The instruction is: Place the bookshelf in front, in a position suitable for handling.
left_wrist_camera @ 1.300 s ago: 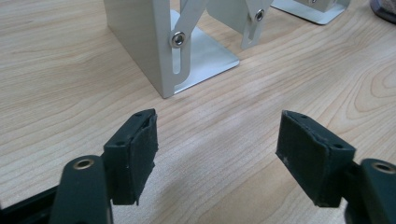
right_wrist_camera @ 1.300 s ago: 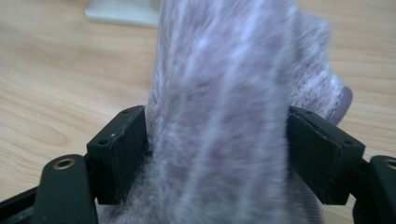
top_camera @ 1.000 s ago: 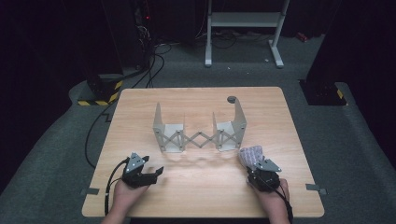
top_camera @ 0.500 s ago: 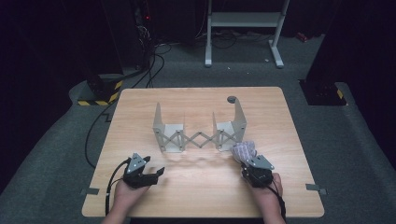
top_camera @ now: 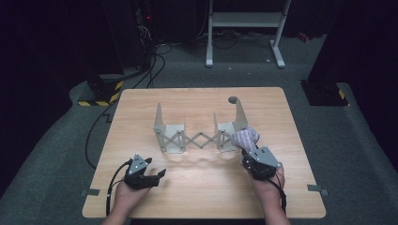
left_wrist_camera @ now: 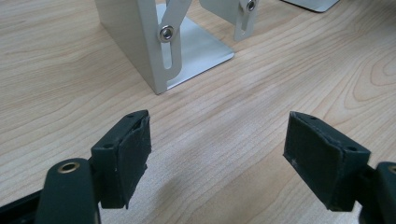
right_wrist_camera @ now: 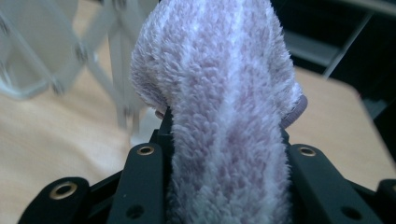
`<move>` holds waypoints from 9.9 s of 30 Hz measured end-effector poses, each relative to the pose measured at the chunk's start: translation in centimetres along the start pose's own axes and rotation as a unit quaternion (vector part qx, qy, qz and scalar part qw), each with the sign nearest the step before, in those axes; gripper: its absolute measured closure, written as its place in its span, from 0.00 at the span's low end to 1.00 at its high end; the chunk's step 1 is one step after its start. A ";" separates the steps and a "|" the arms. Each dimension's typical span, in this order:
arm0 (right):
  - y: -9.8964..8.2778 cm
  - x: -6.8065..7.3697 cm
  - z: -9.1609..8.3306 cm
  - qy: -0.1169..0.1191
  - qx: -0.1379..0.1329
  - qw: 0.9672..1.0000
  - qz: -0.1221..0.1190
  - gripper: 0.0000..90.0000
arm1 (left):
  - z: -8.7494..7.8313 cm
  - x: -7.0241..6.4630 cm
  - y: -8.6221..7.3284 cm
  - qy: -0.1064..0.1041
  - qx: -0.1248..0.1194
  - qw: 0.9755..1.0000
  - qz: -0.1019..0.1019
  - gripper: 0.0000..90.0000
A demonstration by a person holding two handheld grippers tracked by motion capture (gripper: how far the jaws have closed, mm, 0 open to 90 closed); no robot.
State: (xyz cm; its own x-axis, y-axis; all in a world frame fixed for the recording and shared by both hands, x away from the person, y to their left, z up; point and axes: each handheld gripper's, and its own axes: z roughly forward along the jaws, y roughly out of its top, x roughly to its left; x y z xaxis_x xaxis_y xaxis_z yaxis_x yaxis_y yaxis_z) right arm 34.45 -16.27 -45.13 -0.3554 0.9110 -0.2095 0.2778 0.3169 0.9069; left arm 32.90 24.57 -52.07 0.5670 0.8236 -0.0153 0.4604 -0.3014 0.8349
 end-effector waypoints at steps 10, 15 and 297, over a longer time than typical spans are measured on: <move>1.3 -0.5 0.1 -0.014 -0.020 1.000 0.012 0.70 | -0.2 0.1 0.0 0.002 -0.006 1.000 0.000 0.26; -2.0 0.2 2.2 0.003 0.036 0.999 0.023 0.70 | -0.1 0.1 0.0 0.001 -0.003 1.000 0.002 0.26; 6.6 13.2 3.8 0.110 -0.028 0.990 -0.083 0.71 | -1.6 2.9 -0.3 0.022 -0.030 0.999 -0.035 0.33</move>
State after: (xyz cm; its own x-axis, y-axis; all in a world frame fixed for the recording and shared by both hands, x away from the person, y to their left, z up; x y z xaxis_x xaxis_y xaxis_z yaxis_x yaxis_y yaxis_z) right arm 34.97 -1.16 -43.30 -0.5787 0.7668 -0.2778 0.1517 0.4359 0.8871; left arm 33.30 27.81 -51.43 0.5043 0.8620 -0.0511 0.4550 -0.2149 0.8642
